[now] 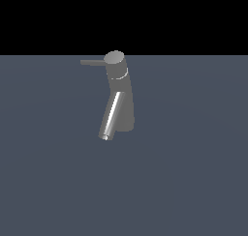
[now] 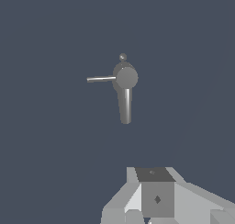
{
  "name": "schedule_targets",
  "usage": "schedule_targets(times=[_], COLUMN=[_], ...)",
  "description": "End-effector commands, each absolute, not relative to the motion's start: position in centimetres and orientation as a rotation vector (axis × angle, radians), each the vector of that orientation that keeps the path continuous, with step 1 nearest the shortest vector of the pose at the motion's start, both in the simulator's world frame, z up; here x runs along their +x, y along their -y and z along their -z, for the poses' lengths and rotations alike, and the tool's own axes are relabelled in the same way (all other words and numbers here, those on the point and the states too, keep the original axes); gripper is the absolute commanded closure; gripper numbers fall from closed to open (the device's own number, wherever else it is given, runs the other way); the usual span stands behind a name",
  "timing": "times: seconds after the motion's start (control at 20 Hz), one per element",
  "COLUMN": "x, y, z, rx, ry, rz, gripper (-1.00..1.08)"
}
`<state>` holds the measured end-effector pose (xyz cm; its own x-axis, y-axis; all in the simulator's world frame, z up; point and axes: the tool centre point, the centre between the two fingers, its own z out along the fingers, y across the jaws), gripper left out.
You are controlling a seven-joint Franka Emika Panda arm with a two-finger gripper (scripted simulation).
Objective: Turn on the faucet by rotating a designated handle.
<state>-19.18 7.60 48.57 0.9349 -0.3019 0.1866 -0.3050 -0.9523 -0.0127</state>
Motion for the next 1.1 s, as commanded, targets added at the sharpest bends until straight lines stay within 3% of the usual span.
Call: schedule_targets(times=[0.0, 1.05], x=[-18.0, -7.1], y=[-8.7, -14.0], z=[-48.5, -43.1], rx=[3.065, 2.839], ry=[0.591, 1.542], rz=[-0.351, -0.7], gripper=[1.08, 1.08])
